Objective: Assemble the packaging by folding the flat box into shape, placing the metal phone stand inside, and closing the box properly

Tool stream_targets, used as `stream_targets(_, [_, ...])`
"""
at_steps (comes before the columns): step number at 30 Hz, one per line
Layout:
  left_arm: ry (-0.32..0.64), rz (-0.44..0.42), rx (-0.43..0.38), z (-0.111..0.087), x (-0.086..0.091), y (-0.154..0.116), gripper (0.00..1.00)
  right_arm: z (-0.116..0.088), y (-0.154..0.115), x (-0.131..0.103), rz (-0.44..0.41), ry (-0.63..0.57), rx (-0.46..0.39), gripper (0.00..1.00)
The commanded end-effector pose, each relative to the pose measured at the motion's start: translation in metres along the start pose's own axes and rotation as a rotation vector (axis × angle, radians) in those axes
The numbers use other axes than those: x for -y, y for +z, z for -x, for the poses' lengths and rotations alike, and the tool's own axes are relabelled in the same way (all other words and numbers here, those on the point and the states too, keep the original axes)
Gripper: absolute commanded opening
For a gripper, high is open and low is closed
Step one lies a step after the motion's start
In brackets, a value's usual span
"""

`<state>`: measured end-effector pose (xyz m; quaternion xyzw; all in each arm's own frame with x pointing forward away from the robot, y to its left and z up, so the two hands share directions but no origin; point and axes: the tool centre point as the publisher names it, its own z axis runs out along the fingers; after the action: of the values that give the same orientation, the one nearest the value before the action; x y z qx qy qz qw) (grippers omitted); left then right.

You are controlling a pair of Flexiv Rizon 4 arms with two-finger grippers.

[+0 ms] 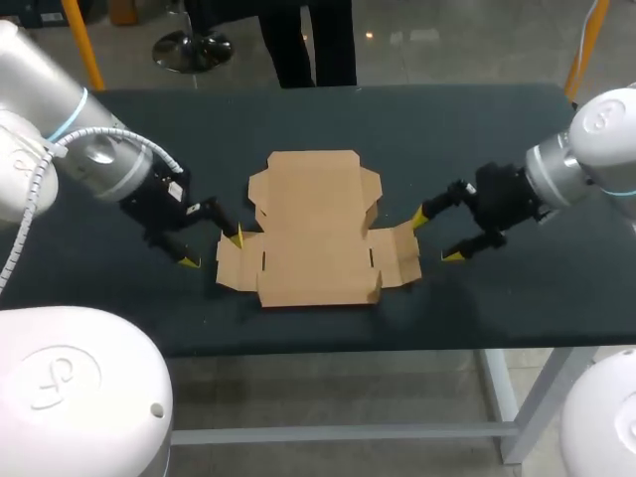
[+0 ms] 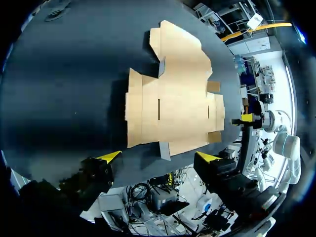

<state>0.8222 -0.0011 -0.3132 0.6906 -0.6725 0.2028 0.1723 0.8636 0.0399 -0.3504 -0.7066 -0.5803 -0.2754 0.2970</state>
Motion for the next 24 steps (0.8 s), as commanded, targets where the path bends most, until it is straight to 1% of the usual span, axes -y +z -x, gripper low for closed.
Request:
stream_targets(1, [0.004,0.008,0.006,-0.002,0.002,0.0,1.0,0.002,-0.002,-0.003,-0.045,-0.002,-0.034,1.0])
stream_targets(4, [0.045,0.004,0.005,-0.008,0.01,-0.002,1.0,-0.004,-0.007,-0.009,-0.037,-0.027,-0.01,1.0])
stream_targets(8, [0.089,0.0,0.0,-0.011,0.023,-0.009,1.0,-0.011,-0.014,-0.028,-0.021,-0.076,0.023,1.0])
stream_targets(10, [0.091,-0.002,0.008,-0.013,0.03,-0.01,1.0,-0.014,-0.016,-0.035,-0.012,-0.114,0.035,1.0])
stream_targets(15, [0.11,-0.017,-0.002,-0.015,0.047,-0.014,1.0,-0.015,-0.01,-0.063,0.0,-0.159,0.054,1.0])
stream_targets(20, [0.124,-0.022,-0.01,-0.017,0.065,-0.016,1.0,-0.011,-0.002,-0.088,-0.004,-0.175,0.033,1.0])
stream_targets(24, [0.128,-0.027,-0.017,-0.016,0.078,-0.016,1.0,-0.014,0.006,-0.106,0.006,-0.188,0.022,1.0])
